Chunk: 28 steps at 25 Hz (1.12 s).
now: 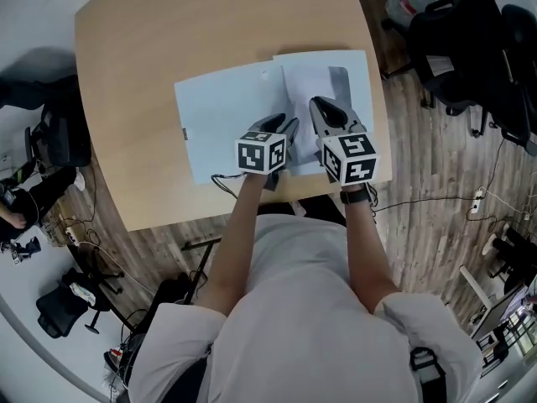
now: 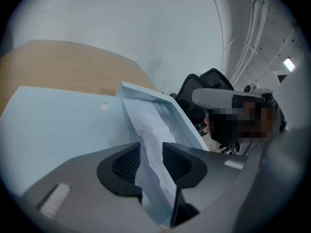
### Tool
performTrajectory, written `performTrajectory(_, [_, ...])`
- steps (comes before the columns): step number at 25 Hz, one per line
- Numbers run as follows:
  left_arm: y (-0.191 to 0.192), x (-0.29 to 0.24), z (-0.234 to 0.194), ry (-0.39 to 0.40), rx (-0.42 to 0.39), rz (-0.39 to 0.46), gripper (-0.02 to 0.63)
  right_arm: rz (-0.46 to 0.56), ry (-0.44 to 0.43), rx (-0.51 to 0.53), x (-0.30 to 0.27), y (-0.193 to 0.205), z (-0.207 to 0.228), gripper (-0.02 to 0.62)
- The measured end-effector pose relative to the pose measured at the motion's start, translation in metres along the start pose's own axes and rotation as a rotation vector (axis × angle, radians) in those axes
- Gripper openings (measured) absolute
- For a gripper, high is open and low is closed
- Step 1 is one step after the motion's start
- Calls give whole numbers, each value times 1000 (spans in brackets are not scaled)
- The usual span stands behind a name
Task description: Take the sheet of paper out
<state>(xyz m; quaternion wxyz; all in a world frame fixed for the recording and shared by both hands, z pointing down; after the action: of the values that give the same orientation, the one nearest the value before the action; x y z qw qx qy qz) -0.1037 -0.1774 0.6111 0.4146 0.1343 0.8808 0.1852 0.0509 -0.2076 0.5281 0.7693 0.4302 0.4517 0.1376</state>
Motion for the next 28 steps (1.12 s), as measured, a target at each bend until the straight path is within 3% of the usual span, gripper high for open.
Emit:
performTrajectory(4, [7,-7,6,26,-53,-81,183,3,3,0,3,0,-3,14])
performTrajectory(9, [11,-15,8,-44,-57,-111,183,10,23,-8,11,1,-2,14])
performTrajectory(13, [13,-17,6,-55,-43,-115,179,18,42,-23,19,4,2,14])
performTrajectory(28, [18,-22,6,-61,-23,-142,42,23,69,-65,30,14,4,14])
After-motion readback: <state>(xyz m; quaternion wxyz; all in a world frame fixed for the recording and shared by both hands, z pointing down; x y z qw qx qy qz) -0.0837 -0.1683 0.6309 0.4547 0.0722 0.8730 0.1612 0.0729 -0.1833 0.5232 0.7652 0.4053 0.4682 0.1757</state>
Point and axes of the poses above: the fingertips, and each gripper's own axes: x backward along the fingers, z to its right, y out of its underside, the point moved 10 cm from there along x, backward along the fingers, and after that the axes turned 4 degrees about x, right-handed, at the moved point
